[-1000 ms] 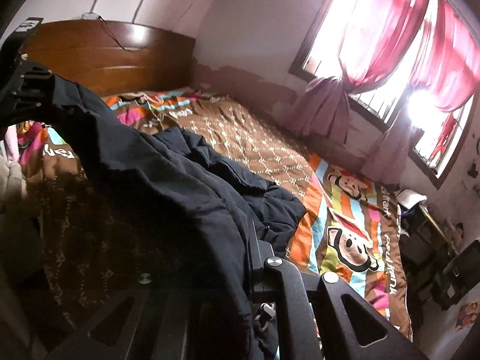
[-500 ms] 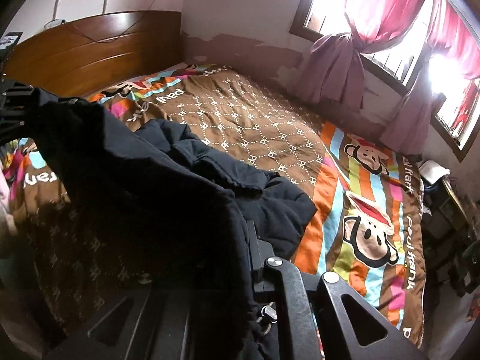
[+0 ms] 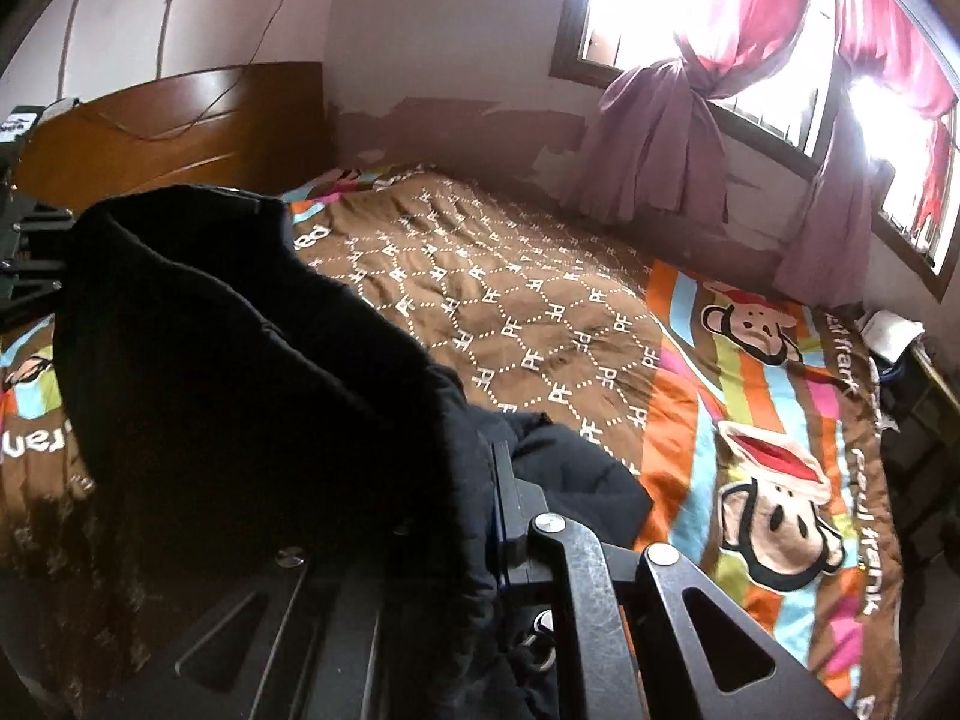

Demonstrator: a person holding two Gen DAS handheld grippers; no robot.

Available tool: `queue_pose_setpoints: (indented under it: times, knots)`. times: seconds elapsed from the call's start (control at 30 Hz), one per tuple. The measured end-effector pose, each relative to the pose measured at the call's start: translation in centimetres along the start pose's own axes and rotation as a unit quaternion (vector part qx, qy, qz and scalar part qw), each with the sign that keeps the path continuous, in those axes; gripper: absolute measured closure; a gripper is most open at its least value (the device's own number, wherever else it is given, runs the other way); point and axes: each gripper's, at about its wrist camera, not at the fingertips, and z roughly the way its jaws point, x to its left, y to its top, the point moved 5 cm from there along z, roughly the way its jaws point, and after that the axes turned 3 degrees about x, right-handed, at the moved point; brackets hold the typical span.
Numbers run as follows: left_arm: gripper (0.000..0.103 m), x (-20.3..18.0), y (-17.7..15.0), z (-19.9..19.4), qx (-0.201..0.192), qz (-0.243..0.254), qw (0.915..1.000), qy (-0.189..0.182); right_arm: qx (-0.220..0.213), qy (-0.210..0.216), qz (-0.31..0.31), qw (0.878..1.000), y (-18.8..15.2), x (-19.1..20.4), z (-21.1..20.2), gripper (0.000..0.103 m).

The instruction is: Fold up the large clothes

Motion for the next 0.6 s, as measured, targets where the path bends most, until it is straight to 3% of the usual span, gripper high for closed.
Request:
queue_pose_setpoints:
  times: [0.27, 0.4, 0.6]
  knots:
    - [0.099, 1.2, -0.5, 5.6, 0.009, -0.001, 1.0, 0.002, -0.002, -0.001, -0.017, 1.0, 0.6, -0.9, 5.9, 0.095]
    - [0.098, 1.4, -0.4, 8.2, 0.023, 0.016, 0.9994, 0.021, 0.019, -0.01, -0.022, 1.0, 1.1, -1.0, 9.1, 0.095]
    - [0.098, 2.0, -0.7, 12.0, 0.054, 0.004, 0.9982, 0.026, 0.055, -0.029, -0.035, 0.997, 2.2, -1.2, 13.4, 0.095]
